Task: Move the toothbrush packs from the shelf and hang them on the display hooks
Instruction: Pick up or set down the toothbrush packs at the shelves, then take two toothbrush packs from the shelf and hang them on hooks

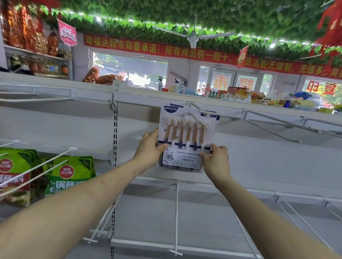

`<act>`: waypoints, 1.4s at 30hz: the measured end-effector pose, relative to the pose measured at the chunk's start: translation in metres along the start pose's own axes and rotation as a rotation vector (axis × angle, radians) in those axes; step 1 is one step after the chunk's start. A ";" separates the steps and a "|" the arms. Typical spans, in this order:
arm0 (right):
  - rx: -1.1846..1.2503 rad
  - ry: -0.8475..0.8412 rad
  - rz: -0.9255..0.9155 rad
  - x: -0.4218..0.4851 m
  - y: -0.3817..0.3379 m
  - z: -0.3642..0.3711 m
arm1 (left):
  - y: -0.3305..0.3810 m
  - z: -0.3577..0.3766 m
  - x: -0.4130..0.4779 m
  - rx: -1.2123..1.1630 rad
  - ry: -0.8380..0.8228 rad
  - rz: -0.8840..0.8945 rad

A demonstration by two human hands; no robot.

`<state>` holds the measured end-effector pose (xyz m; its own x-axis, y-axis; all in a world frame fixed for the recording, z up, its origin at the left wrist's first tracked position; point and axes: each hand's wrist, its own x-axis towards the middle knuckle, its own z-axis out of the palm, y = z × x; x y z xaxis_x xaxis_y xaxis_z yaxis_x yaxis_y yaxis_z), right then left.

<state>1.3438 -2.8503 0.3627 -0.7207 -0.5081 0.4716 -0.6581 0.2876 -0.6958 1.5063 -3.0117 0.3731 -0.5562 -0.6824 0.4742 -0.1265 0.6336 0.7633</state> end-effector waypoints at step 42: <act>-1.133 0.269 0.330 -0.372 0.085 -0.348 | 0.260 0.237 -0.328 0.212 -0.481 0.864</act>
<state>1.4806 -2.3546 0.3163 -0.8237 -0.1303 0.5519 -0.1552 0.9879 0.0017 1.4612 -2.5372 0.3123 -0.7928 0.2303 0.5642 0.3586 0.9249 0.1263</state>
